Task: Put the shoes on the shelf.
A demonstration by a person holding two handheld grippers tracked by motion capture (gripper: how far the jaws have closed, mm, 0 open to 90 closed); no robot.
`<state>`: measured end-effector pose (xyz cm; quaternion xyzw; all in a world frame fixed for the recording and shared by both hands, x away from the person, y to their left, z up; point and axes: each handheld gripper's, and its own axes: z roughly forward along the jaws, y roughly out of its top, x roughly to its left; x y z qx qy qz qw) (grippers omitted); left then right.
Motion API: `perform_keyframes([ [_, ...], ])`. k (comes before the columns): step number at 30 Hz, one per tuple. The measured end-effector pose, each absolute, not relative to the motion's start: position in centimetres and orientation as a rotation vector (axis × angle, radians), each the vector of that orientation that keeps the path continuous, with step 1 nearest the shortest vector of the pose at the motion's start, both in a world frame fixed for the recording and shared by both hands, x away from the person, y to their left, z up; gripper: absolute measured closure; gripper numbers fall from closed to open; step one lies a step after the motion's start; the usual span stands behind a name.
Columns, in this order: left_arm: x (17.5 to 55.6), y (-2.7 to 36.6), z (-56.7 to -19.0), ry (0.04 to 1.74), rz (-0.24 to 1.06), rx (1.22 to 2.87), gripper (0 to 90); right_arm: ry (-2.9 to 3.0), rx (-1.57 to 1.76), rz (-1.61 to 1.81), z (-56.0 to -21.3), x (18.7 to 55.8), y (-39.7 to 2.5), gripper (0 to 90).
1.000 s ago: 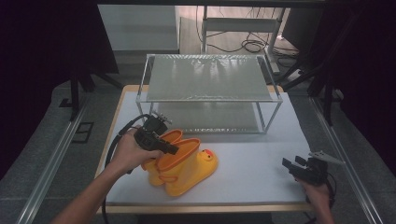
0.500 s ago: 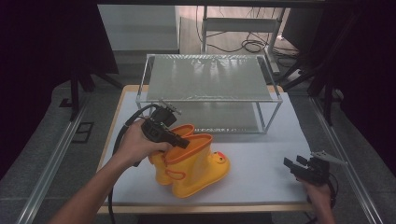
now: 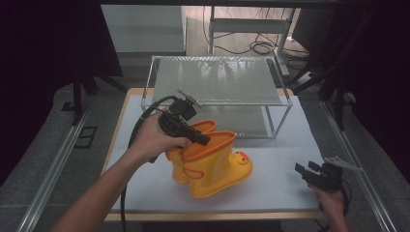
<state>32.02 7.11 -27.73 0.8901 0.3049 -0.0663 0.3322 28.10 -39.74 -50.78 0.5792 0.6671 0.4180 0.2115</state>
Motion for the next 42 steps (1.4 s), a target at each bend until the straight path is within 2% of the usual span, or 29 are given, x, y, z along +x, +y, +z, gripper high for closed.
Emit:
perform_keyframes([
  [4,32.3,6.8,-27.0,0.788,-0.184,2.313,82.0,1.851,1.613,1.164,-50.7,28.1,-39.7,35.1],
  [26,35.1,4.3,-17.7,0.763,-0.193,2.228,81.9,1.816,1.649,1.174,-50.8,28.0,-40.6,35.3],
  [37,37.8,4.3,-14.3,0.821,-0.174,2.177,81.9,1.817,1.653,1.171,-50.8,28.1,-40.7,35.3],
  [42,39.7,4.9,-12.6,0.88,-0.114,2.138,82.0,1.821,1.651,1.169,-50.9,28.1,-40.8,35.3],
])
